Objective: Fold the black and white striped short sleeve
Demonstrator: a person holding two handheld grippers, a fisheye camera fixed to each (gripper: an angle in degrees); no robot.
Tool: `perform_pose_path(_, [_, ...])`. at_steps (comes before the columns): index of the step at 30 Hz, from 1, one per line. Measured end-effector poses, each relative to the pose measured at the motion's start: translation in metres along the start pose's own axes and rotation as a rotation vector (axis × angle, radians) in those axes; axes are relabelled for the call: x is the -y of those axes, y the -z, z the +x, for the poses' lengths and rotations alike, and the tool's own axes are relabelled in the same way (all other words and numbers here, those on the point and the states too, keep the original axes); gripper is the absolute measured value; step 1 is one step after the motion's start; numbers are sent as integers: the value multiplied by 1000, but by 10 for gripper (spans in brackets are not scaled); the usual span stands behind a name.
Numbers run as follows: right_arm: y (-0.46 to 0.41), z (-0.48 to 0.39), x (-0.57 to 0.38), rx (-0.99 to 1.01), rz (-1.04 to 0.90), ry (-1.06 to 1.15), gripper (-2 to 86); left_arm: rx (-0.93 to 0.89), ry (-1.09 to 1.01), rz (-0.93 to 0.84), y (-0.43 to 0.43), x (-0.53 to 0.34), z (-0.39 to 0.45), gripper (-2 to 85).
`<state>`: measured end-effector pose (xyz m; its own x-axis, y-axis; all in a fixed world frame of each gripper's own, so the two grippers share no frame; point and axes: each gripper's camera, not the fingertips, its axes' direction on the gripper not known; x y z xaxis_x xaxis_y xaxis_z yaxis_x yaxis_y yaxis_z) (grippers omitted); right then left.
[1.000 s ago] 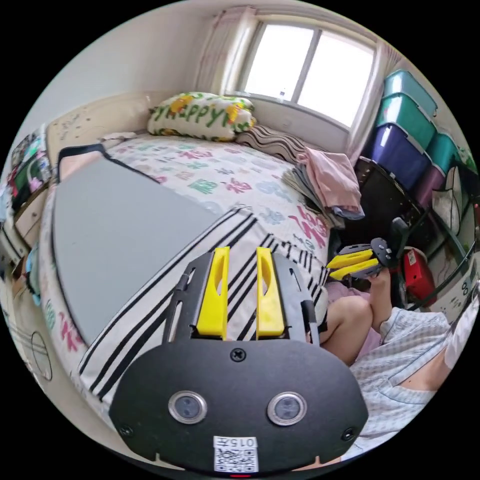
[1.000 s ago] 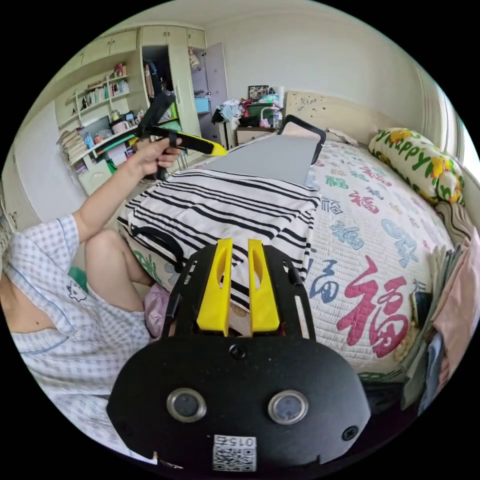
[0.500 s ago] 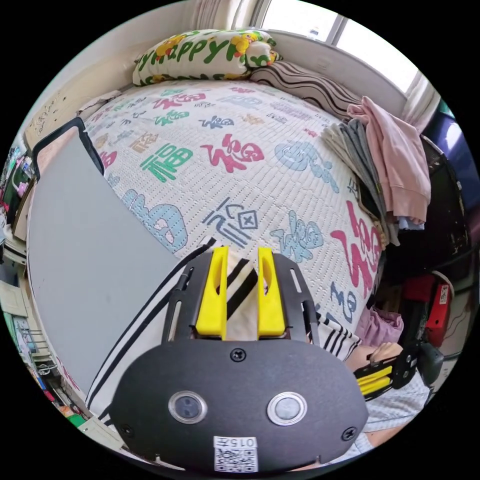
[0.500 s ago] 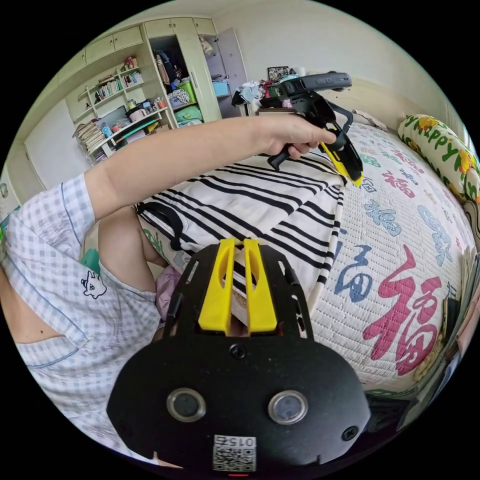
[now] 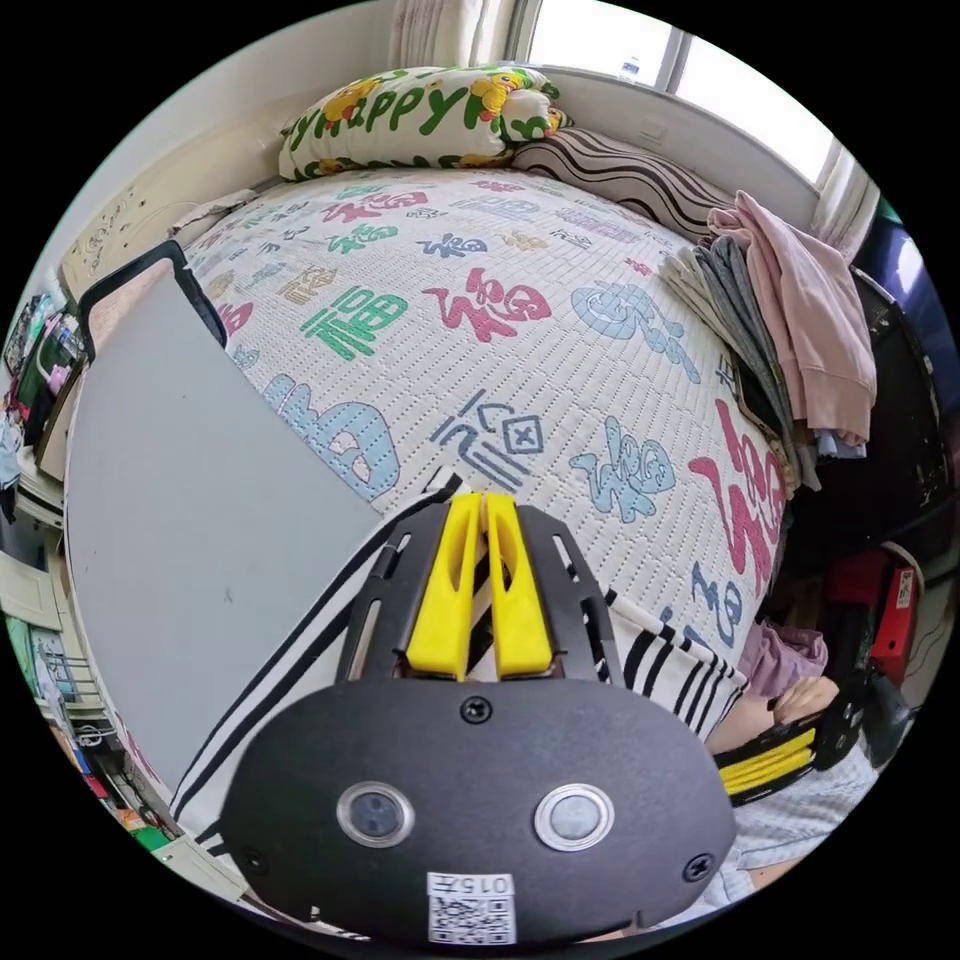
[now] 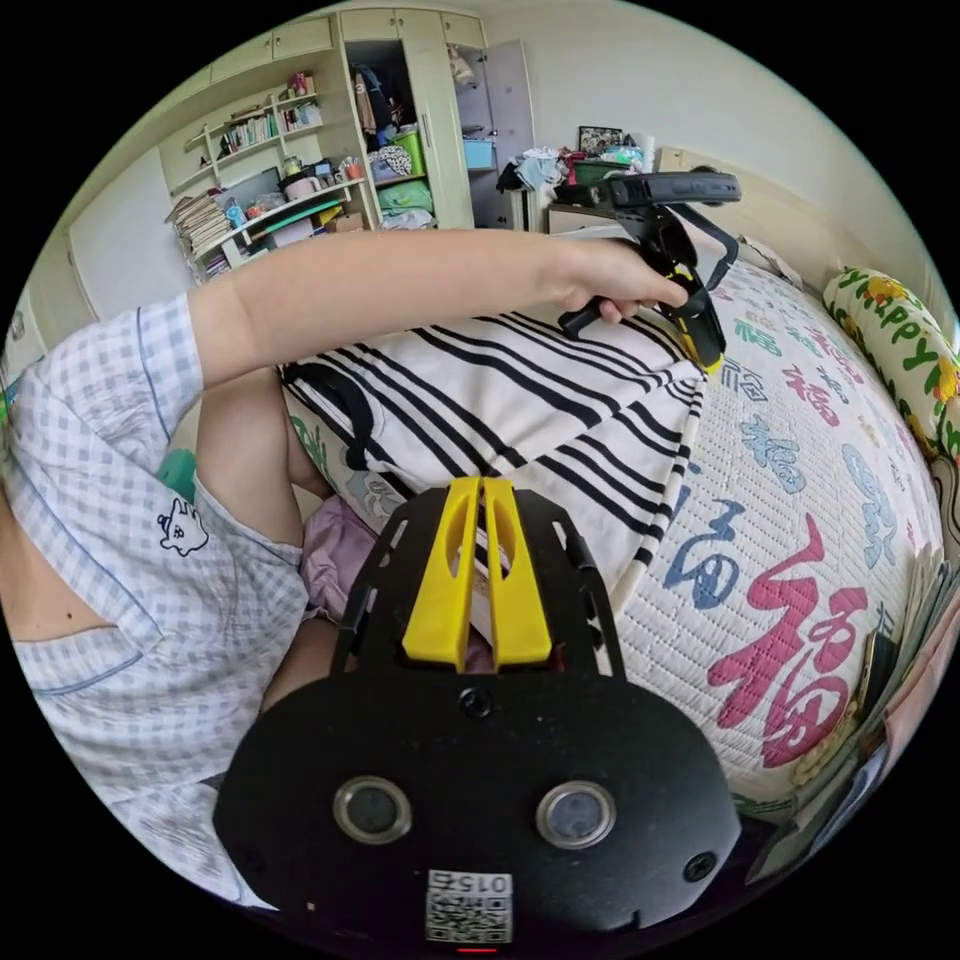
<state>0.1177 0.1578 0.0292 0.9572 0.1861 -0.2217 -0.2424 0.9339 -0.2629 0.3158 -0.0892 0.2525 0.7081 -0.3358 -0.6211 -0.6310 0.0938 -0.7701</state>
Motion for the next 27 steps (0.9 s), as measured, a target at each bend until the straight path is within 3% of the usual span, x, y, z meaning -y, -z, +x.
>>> perform_pose_path(5, [38,1,-17,-74,128,-52,23,-83,-196,112,92,-101,-3,61])
perform_pose_path(9, [48,-16,-9,50,223,56,48,-84,-244,118,146,-220,-9,72])
perform_pose_path(14, [20,-52,17,184,70,275,70,-238,-198,76,160,-383,-25,85])
perform_pose_path(17, [1,-65,23,144,-42,332,76,-261,-138,156,160,-445,-35,92])
perform_pose_path(21, [-7,-73,28,87,-90,337,72,-134,-189,181,176,-464,-21,104])
perform_pose_path(27, [-1,-86,33,14,-137,385,68,31,-282,40,137,-464,9,95])
